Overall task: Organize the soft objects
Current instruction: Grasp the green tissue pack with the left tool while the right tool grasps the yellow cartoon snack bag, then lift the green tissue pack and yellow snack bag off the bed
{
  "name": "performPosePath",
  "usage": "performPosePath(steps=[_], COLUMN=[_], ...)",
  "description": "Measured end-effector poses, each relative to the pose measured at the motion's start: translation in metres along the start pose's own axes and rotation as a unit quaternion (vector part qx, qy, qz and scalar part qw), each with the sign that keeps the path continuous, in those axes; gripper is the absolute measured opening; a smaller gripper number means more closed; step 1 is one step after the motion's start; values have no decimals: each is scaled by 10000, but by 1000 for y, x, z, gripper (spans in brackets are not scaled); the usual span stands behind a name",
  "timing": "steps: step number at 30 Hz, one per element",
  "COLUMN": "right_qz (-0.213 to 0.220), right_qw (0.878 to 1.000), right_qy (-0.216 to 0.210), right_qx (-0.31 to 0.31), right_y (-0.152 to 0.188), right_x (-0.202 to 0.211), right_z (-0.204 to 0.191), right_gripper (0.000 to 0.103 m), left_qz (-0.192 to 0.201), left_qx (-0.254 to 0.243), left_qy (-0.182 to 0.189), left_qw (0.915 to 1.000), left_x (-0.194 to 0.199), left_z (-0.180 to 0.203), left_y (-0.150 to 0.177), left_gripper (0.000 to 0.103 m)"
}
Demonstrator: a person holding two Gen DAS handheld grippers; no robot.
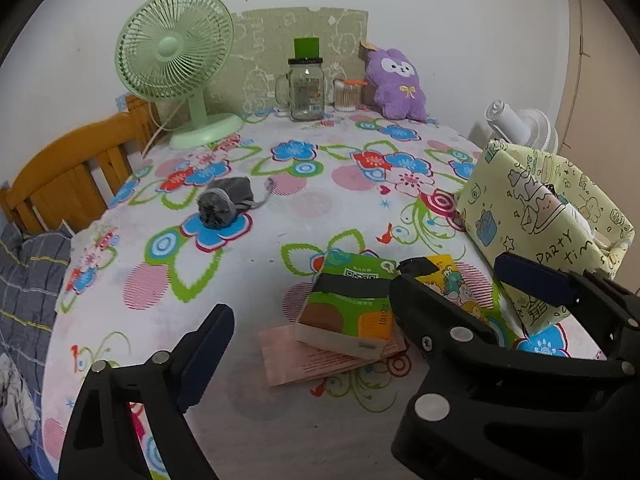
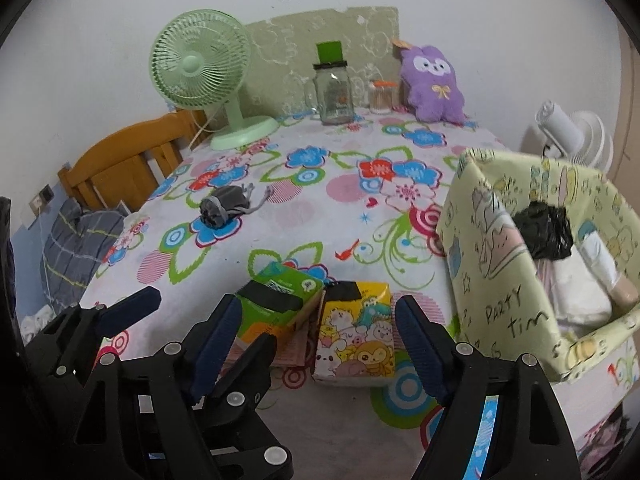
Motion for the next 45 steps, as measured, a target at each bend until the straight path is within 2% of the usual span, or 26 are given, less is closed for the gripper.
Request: performPosePath(steps=[3,6,10,14,26,31,39,42,45], right_qz=[-63,-111,-211,-269,-309,-352,-457,-553,-571], right_qw=[10000,9999,9997,9995,9991,9988,9976,9969,9969], right_qy=[43,74,89,73,76,207,377,325,325], right_qx=[-48,-61,-94,-141,-269,-275,-356,-447,-427], right_y=[3,5,8,9,9,10,12,14,14], right_x=[-6,-11,-17,-23,-30,-38,-52,-57,-59], right_z=[2,4,5,5,10,12,17,20,18], right_gripper=[81,80,80,80,80,80,76,72,62], left_qz=[-49,-113,-246,-276,-250,-253,-268,-286,-285], left_qx=[61,138,214,301,247,150,39,38,17], left_qy=[9,76,193,112,-350,-512,-520,-485,-470], left_qw=[10000,9998,9993,9991,9988,9983,9983,9984,9985], left_x=[-5,-10,-18,-21,-22,-26,-34,-36,-37], left_z=[0,-1,-1,-3,-14,-11,-6,-6,-5], left_y=[3,5,9,11,10,9,9,9,9], left_gripper=[88,79,61,56,54,55,55,56,55])
Point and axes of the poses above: each gripper's, at about its wrist camera, not at the fingertips, and x roughly against the way its jaws point, z to its right, y to its underside, the point moved 2 cm from there along -x, roughly the way its jaws point, and after that the axes turned 14 degrees about z, right-handed, at the moved point
